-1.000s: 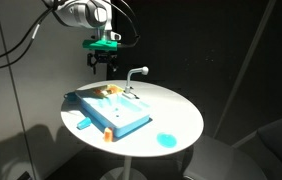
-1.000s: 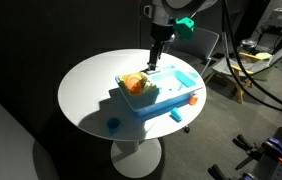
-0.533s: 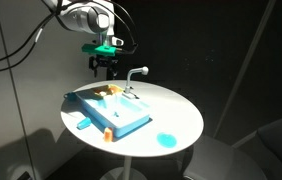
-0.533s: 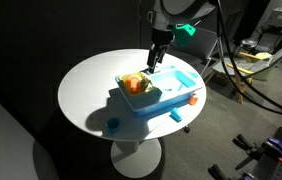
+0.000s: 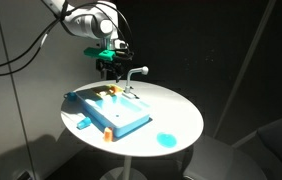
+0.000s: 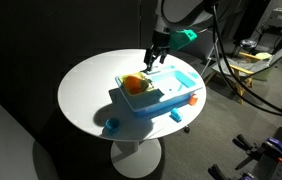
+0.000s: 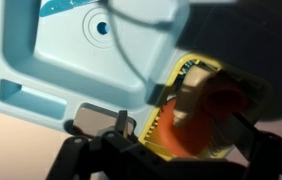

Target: Pick up the white container from the dish rack and place it on the light blue surface next to the tap

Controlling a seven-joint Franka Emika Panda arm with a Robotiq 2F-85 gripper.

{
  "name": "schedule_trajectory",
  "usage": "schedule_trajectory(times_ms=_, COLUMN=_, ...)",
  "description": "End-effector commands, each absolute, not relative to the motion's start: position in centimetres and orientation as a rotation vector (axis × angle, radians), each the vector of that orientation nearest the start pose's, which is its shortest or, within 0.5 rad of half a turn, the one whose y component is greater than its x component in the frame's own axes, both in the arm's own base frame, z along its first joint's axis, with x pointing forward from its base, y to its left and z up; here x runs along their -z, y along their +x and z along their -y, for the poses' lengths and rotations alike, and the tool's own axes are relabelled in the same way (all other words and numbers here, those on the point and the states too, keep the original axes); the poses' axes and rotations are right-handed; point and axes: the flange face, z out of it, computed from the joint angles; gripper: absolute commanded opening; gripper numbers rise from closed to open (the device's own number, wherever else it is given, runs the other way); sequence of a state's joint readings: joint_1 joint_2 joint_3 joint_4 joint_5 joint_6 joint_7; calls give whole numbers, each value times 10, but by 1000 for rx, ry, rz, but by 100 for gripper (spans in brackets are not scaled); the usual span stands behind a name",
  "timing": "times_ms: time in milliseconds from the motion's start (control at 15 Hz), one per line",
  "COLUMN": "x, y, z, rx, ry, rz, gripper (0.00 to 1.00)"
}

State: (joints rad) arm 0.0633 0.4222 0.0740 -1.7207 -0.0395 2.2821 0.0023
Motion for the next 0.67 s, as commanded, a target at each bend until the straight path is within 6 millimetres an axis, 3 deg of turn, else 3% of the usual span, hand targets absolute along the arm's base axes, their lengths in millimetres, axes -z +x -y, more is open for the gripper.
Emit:
schedule_trajectory(times_ms=0, x=-349, y=670, z=-96, rx=217, ry=-3141, rz=178, gripper=100)
schedule_trajectory(times_ms=600, x=-305, y=662, z=-127, rx=136, ry=-3140, rz=219, gripper=100)
